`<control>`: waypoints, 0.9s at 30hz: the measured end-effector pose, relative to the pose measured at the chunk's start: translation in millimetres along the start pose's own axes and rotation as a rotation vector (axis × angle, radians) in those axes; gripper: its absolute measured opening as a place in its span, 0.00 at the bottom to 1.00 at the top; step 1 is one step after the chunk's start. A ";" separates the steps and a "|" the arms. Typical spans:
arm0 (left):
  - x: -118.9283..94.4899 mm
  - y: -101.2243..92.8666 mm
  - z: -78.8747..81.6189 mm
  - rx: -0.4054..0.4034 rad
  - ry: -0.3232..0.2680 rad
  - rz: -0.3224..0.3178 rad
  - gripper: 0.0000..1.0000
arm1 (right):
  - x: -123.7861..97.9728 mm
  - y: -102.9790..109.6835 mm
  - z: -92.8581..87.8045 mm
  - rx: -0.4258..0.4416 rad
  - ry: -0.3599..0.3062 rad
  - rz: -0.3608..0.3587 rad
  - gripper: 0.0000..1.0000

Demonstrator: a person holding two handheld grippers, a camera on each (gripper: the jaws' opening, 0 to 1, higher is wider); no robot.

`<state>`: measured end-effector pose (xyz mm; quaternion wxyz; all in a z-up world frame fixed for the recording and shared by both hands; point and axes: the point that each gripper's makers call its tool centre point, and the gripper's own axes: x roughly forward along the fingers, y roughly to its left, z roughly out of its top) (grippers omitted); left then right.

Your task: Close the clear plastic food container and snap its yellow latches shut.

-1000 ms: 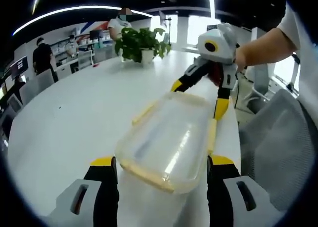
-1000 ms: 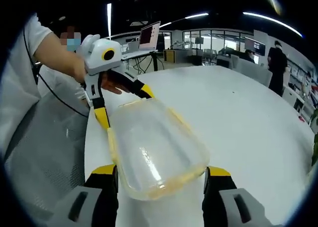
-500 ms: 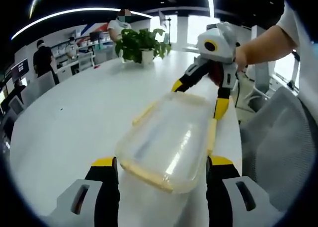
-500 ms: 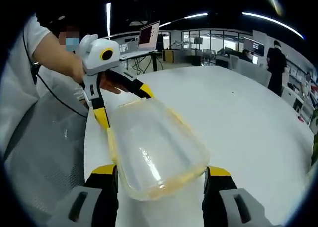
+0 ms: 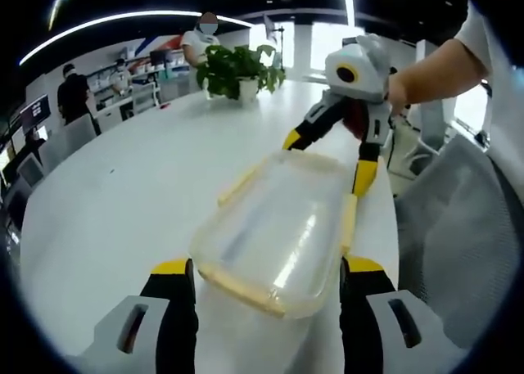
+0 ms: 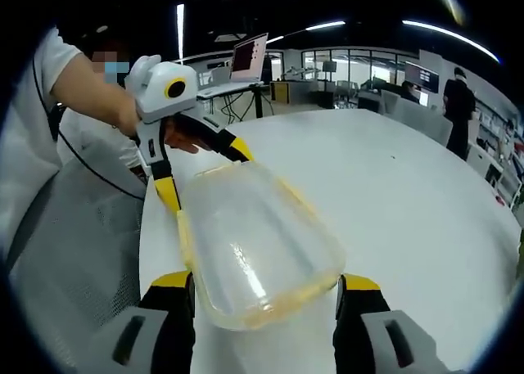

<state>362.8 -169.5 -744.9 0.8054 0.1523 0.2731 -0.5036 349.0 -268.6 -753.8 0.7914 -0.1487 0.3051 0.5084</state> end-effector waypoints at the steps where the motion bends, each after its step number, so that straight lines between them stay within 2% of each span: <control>1: -2.4 1.7 -1.8 -0.001 0.000 0.002 0.69 | 2.7 0.9 2.3 -0.001 0.000 0.001 0.68; 8: -22.6 18.2 -15.9 -0.008 0.010 0.012 0.69 | 26.5 10.5 20.8 -0.006 -0.002 0.010 0.68; 17: -41.8 34.9 -29.7 -0.007 0.013 0.015 0.69 | 47.0 18.9 37.4 -0.008 0.001 0.013 0.68; 27: -42.9 55.5 -29.0 0.003 0.013 0.007 0.69 | 58.7 8.9 48.4 -0.002 -0.001 0.001 0.68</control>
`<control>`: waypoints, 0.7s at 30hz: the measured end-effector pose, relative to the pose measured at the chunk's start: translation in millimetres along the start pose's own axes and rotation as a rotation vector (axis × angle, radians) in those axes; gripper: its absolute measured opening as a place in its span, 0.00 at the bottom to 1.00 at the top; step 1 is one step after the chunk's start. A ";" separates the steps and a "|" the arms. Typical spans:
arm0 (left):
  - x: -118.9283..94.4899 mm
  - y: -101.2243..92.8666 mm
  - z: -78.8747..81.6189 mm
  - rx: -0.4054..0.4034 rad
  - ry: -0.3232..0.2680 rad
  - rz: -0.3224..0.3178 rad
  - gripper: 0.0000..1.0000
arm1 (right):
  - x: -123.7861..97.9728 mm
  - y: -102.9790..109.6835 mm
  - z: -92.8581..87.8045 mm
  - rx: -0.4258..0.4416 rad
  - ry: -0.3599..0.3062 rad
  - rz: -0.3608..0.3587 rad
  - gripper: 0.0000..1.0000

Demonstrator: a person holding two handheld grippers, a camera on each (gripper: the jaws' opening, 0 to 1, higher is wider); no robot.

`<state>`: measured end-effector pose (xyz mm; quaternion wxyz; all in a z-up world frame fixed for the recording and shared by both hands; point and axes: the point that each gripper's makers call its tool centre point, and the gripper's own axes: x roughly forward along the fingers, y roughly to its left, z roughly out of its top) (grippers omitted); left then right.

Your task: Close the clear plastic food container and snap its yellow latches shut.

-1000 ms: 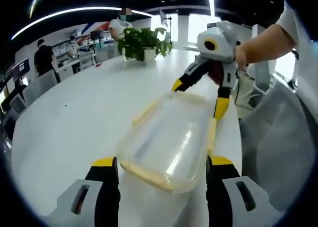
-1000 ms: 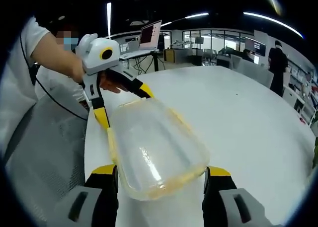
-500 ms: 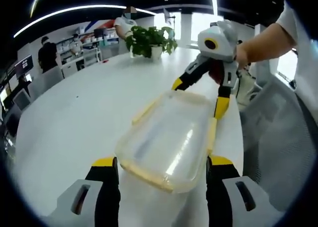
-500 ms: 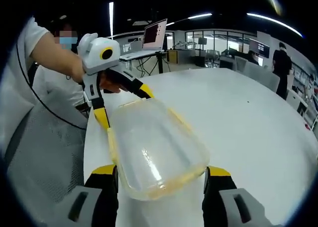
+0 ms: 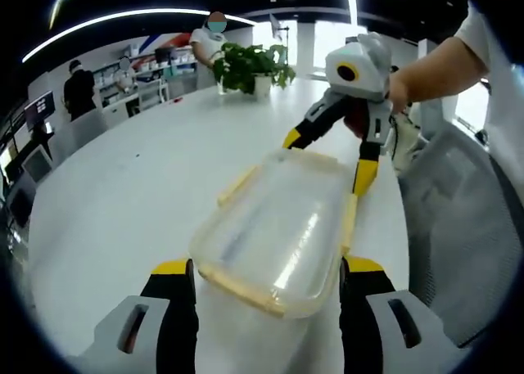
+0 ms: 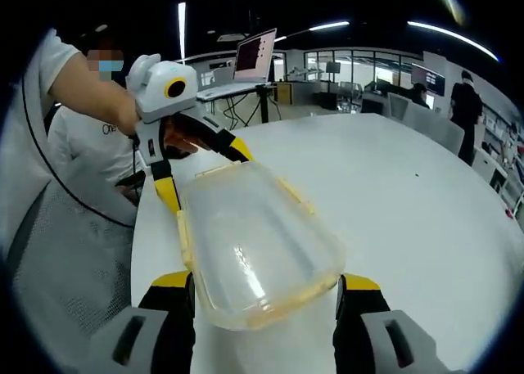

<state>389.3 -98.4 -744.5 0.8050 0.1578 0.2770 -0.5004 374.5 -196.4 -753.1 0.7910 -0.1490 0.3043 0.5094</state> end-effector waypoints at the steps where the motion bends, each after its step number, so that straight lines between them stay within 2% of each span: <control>1: 0.8 2.4 0.7 0.001 0.002 -0.001 0.68 | 1.4 -3.4 1.5 0.001 -0.001 -0.001 0.68; 21: 24.5 48.8 20.6 0.012 0.014 0.008 0.68 | 13.1 -56.2 16.5 0.001 0.004 -0.004 0.68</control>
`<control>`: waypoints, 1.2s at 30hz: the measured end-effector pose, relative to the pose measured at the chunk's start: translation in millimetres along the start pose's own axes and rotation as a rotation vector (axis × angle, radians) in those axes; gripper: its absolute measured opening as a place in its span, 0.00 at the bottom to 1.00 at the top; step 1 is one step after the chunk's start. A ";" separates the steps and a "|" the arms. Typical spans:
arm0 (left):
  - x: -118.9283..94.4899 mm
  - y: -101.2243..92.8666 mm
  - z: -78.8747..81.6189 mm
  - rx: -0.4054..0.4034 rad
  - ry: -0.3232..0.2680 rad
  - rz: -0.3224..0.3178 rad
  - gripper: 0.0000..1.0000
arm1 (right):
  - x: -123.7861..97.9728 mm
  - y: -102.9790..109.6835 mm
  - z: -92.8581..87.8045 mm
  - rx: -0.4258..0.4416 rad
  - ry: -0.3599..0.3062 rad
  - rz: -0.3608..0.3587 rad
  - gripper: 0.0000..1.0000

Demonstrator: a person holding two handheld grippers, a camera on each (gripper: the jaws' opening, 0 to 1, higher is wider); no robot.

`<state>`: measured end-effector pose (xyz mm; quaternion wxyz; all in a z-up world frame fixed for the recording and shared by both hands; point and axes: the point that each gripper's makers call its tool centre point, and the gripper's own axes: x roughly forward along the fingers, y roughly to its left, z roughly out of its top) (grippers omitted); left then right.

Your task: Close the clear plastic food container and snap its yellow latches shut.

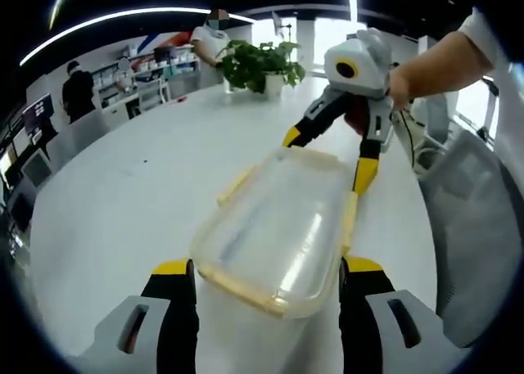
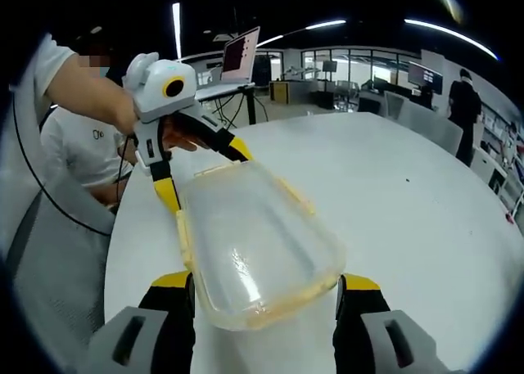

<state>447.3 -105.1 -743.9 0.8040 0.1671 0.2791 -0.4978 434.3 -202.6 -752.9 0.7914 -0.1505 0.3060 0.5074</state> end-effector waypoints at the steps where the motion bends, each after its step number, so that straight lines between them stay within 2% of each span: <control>1: 0.5 1.4 0.3 -0.001 0.001 0.003 0.68 | 0.8 -1.7 0.8 -0.002 -0.002 0.002 0.68; 10: 3.7 16.6 2.4 -0.013 -0.003 0.021 0.68 | 7.7 -16.0 7.5 -0.017 0.000 0.017 0.68; 22: 3.2 18.3 2.0 -0.030 0.002 0.019 0.70 | 8.7 -15.6 8.8 -0.016 0.016 0.013 0.70; 24: 2.5 16.6 1.8 -0.040 0.001 0.012 0.72 | 9.0 -15.7 8.7 -0.020 0.020 0.011 0.70; 27: 4.0 15.7 -2.4 -0.037 0.021 0.017 0.84 | 8.5 -14.6 8.0 -0.002 0.025 0.015 0.70; 29: 2.0 12.6 1.4 -0.056 0.002 -0.001 0.82 | 8.5 -14.8 7.0 0.004 0.027 0.015 0.70; 31: 0.3 13.2 3.2 -0.052 -0.006 0.002 0.84 | 7.3 -15.1 3.8 -0.010 0.043 -0.002 0.75; 34: -1.5 13.5 3.1 -0.057 -0.006 0.003 0.85 | 3.9 -10.9 4.1 -0.008 0.048 0.008 0.75; 36: -2.5 12.8 2.7 -0.057 -0.004 0.006 0.88 | 1.1 -10.0 7.5 -0.004 0.036 0.003 0.80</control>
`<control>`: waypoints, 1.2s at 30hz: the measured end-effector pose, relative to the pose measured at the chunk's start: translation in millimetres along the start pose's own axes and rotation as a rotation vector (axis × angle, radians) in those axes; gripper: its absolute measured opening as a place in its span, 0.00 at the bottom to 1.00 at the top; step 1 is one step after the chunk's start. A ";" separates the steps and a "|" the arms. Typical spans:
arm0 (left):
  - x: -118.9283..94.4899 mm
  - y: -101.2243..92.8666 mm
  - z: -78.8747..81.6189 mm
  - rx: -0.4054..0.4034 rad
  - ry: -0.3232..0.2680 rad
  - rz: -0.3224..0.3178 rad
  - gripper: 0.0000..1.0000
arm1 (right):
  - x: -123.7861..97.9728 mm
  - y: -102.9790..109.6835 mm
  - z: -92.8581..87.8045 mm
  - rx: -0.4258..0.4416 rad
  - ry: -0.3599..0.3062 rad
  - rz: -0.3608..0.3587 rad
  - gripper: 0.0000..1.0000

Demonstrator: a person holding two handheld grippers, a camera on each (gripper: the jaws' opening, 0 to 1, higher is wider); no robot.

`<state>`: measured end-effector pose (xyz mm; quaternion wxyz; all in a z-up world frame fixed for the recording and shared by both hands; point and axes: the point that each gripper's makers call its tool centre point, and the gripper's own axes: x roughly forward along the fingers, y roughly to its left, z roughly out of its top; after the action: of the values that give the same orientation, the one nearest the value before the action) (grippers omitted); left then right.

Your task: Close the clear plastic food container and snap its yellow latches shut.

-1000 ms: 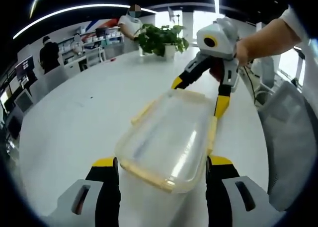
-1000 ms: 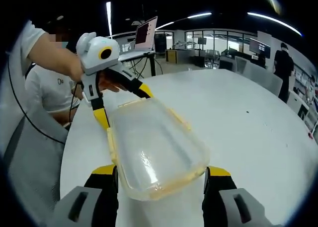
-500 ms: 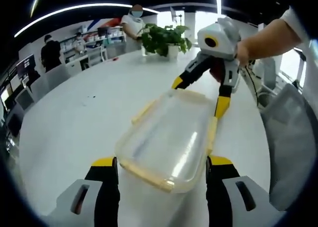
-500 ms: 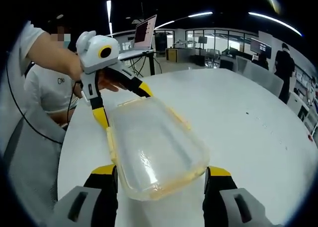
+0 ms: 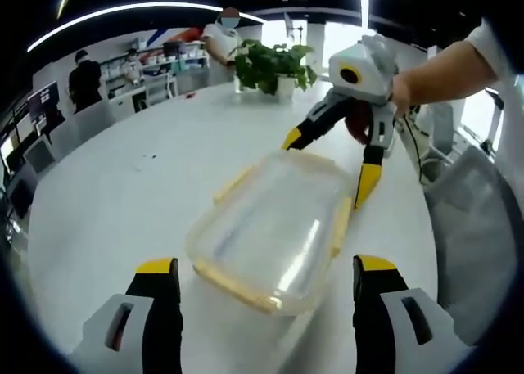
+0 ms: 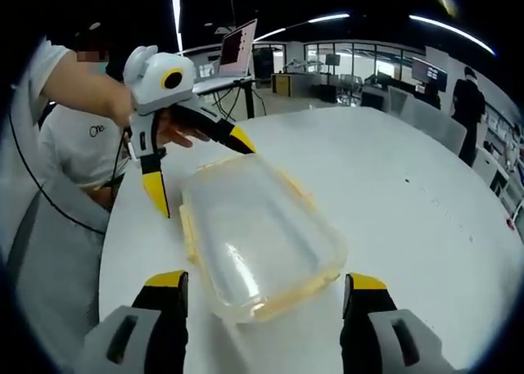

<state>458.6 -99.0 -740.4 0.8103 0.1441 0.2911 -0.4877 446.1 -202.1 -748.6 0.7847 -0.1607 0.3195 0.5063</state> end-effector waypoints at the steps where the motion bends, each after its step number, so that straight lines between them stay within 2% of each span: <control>1: -0.5 -2.2 0.2 -0.006 0.001 -0.005 0.89 | -0.7 0.3 1.5 0.005 -0.004 0.000 0.81; 4: -2.5 -6.7 1.7 0.008 -0.002 -0.012 0.90 | -2.8 1.5 3.9 0.007 -0.010 -0.004 0.86; 7: -4.5 -9.2 4.6 -0.006 -0.011 -0.011 0.93 | -3.3 -0.7 4.3 0.021 -0.009 -0.025 0.99; 13: -8.3 -14.9 9.4 -0.011 -0.024 -0.014 0.99 | -7.1 2.7 8.0 0.020 -0.018 -0.032 0.99; 22: -18.9 -15.5 16.2 -0.022 -0.040 0.012 0.99 | -16.1 8.9 18.0 0.004 -0.046 -0.045 0.99; 31: -31.8 -27.2 24.3 -0.018 -0.061 0.019 0.99 | -28.8 16.1 24.8 0.007 -0.074 -0.059 0.99; 36: -36.4 -33.0 22.4 -0.026 -0.052 0.029 0.99 | -37.8 23.5 31.5 0.007 -0.101 -0.063 0.99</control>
<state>424.2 -100.8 -698.7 0.8264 0.1253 0.2741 -0.4757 424.9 -199.8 -698.4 0.8159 -0.1419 0.2761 0.4878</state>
